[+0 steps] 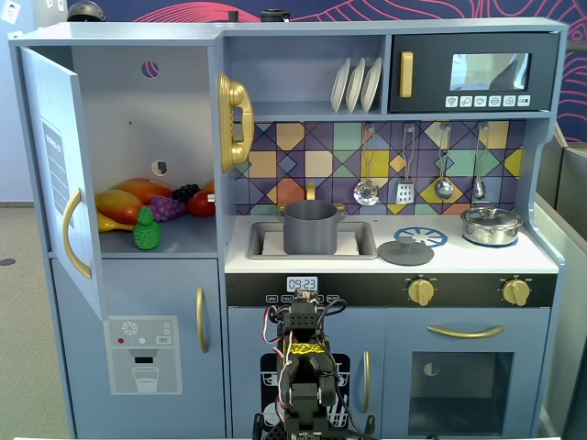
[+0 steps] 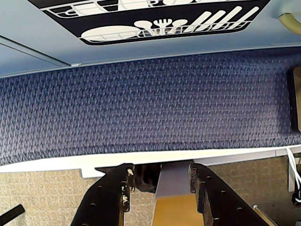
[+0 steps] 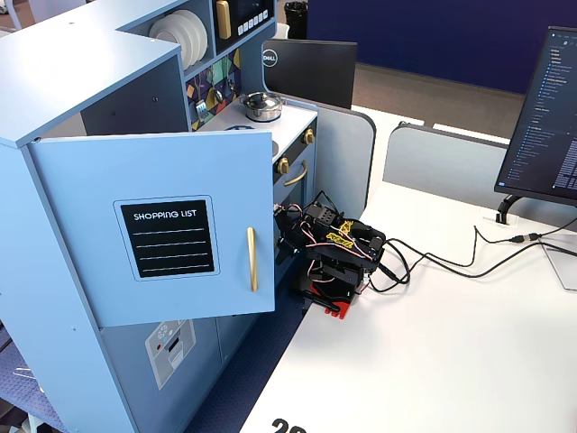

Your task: Pick up the green pineapple from the left cabinet and place it in the gray recipient

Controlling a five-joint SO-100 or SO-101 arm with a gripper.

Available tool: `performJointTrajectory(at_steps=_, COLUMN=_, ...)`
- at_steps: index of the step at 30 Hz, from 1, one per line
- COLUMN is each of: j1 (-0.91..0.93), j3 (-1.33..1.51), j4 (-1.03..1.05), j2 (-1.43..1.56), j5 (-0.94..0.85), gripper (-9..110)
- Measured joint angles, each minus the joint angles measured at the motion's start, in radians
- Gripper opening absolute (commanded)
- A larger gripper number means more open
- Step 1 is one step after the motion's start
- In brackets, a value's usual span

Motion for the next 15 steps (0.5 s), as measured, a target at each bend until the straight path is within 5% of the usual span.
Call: performJointTrajectory(at_steps=15, j1=-0.156, j3=0.0, j4=-0.005, j2=0.0, j5=0.018, gripper=5)
